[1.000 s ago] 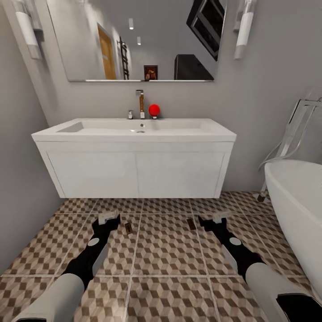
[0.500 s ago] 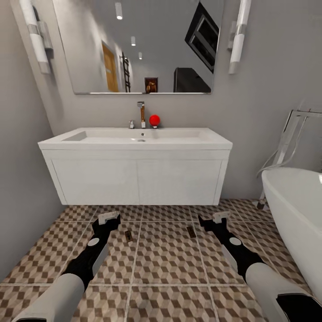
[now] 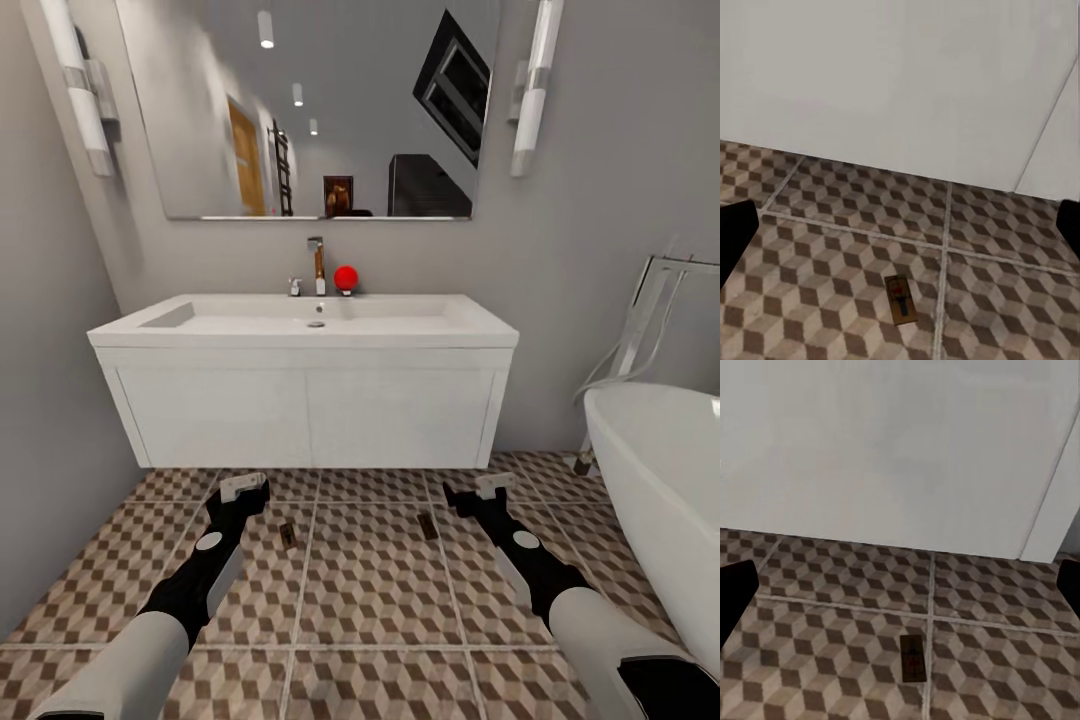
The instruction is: Take the four mousetraps from the cabinet in the bathroom and place them on the bathroom floor. Make sure all four end up on the same floor surface, and ensure that at least two of them are either under or directly next to the same bathroom sink.
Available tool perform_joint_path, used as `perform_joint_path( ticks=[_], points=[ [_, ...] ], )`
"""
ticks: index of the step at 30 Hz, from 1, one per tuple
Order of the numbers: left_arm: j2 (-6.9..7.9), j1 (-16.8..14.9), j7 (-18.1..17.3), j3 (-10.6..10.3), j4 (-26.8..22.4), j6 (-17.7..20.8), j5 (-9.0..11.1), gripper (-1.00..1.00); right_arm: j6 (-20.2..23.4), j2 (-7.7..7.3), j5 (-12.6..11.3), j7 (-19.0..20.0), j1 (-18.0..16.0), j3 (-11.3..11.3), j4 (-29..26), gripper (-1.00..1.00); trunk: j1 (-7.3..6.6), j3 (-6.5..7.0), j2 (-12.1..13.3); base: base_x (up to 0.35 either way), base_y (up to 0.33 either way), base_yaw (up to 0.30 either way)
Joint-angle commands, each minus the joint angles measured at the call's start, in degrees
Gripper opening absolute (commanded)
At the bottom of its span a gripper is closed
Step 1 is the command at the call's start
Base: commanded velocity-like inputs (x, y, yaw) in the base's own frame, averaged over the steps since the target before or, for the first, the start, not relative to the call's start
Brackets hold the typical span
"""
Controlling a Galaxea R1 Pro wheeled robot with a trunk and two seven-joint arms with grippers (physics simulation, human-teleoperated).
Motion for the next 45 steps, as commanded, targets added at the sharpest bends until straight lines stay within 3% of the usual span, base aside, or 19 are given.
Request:
perform_joint_path(
  ticks=[1, 45],
  points=[
    [-0.01, -0.03, 0.06, -0.03, 0.03, -0.22, 0.55, 1.00, -0.20, -0.06, -0.19, -0.06, -0.04, 0.40, 0.06, 1.00, -0.24, 0.13, 0.39, 0.000, 0.000, 0.000],
    [0.00, -0.03, 0.03, -0.03, 0.03, -0.22, 0.55, 1.00, -0.19, -0.06, -0.19, -0.06, -0.04, 0.40, 0.06, 1.00, -9.90, 8.03, 18.04, 0.000, 0.000, 0.000]
  ],
)
